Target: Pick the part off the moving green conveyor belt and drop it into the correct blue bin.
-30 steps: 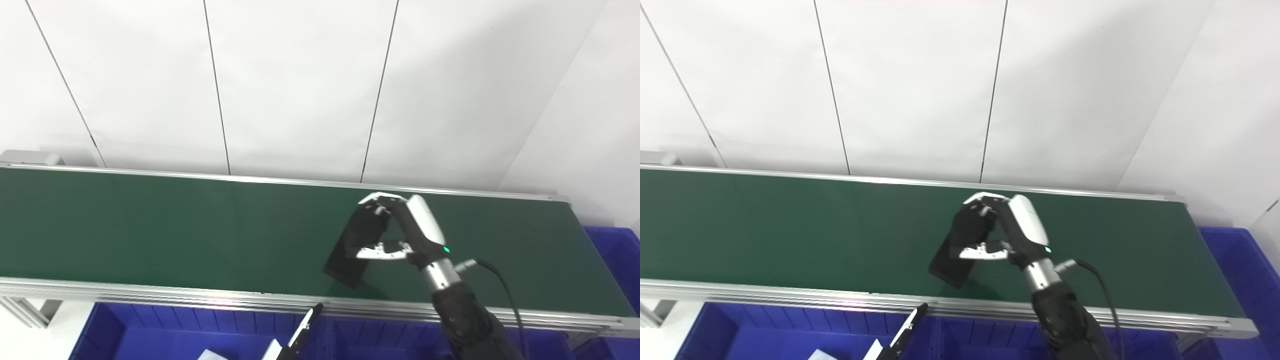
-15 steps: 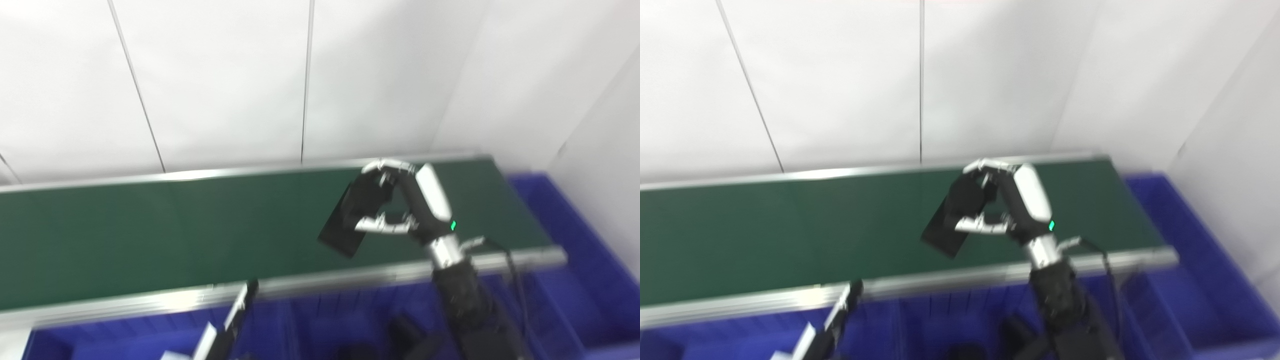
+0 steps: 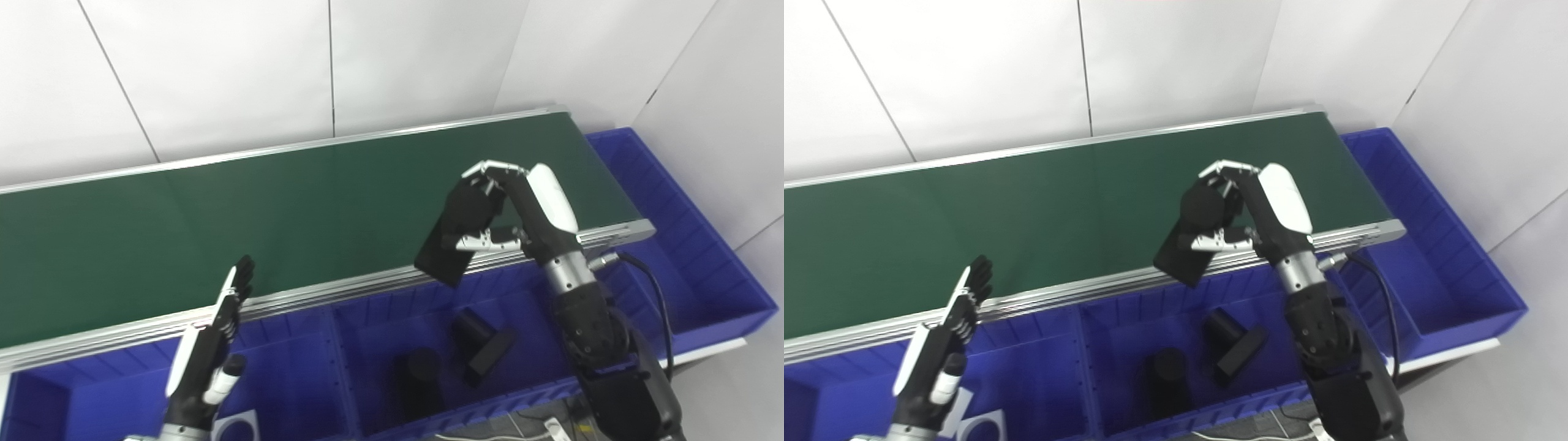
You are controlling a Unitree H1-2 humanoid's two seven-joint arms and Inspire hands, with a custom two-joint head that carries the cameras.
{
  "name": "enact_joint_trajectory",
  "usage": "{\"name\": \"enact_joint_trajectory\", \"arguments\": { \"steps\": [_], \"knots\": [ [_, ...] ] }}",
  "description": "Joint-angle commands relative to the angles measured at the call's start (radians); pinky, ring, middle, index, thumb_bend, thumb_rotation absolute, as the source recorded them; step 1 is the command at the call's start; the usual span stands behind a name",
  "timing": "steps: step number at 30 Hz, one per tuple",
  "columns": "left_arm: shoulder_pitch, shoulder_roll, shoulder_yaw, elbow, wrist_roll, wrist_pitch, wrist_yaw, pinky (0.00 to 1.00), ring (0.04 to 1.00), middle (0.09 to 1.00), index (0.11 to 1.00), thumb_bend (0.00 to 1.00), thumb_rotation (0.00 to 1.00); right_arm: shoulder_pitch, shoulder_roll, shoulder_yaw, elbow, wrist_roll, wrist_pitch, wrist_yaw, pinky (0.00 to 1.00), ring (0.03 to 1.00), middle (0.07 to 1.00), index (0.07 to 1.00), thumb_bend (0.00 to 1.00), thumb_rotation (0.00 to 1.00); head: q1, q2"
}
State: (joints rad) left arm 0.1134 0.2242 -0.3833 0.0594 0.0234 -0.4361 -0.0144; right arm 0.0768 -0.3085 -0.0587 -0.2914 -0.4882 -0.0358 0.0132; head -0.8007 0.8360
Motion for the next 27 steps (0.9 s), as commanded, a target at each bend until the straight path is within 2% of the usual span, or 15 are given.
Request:
{"name": "enact_joint_trajectory", "arguments": {
  "steps": [1, 5, 9, 13, 16, 22, 25, 27],
  "knots": [
    [0.003, -0.015, 0.016, -0.032, 0.0, -0.034, -0.023, 0.99, 1.0, 1.0, 1.0, 0.72, 1.0, 0.004, -0.008, -0.012, -0.053, -0.007, 0.02, 0.0, 0.23, 0.288, 0.408, 0.522, 0.52, 0.0, -0.001, 0.001],
    [0.01, -0.032, 0.039, -0.036, -0.009, -0.033, -0.054, 1.0, 1.0, 0.999, 1.0, 0.72, 1.0, 0.042, -0.009, -0.016, -0.065, -0.038, 0.024, -0.002, 0.23, 0.294, 0.407, 0.52, 0.52, 0.0, 0.003, 0.002],
    [0.015, -0.044, 0.055, -0.036, -0.006, -0.033, -0.077, 1.0, 1.0, 1.0, 1.0, 0.72, 1.0, 0.083, -0.017, -0.042, -0.067, -0.025, 0.019, -0.003, 0.26, 0.323, 0.416, 0.519, 0.52, 0.0, 0.014, 0.004],
    [0.018, -0.055, 0.071, -0.039, -0.005, -0.033, -0.089, 1.0, 1.0, 0.997, 1.0, 0.71, 1.0, 0.131, -0.054, -0.086, -0.065, -0.035, 0.019, 0.003, 0.28, 0.356, 0.43, 0.515, 0.52, 0.0, 0.011, 0.005],
    [0.019, -0.06, 0.083, -0.046, -0.01, -0.033, -0.104, 1.0, 1.0, 0.993, 1.0, 0.71, 1.0, 0.163, -0.085, -0.117, -0.077, -0.054, 0.039, 0.019, 0.24, 0.299, 0.409, 0.522, 0.52, 0.0, 0.007, 0.0],
    [0.019, -0.063, 0.103, -0.031, -0.024, -0.033, -0.136, 1.0, 1.0, 0.996, 1.0, 0.72, 1.0, 0.207, -0.168, -0.169, -0.044, -0.099, 0.064, 0.049, 0.22, 0.278, 0.401, 0.52, 0.52, 0.0, 0.003, -0.008],
    [0.021, -0.061, 0.114, -0.028, -0.027, -0.033, -0.147, 1.0, 1.0, 0.997, 1.0, 0.7, 0.99, 0.209, -0.194, -0.181, -0.015, -0.114, 0.085, 0.057, 0.23, 0.288, 0.463, 0.489, 0.53, 0.0, -0.002, -0.01],
    [0.022, -0.061, 0.12, -0.029, -0.016, -0.033, -0.147, 1.0, 1.0, 0.998, 1.0, 0.69, 1.0, 0.207, -0.211, -0.185, 0.015, -0.117, 0.088, 0.058, 0.25, 0.299, 0.47, 0.487, 0.53, 0.0, -0.005, -0.01]
  ]
}}
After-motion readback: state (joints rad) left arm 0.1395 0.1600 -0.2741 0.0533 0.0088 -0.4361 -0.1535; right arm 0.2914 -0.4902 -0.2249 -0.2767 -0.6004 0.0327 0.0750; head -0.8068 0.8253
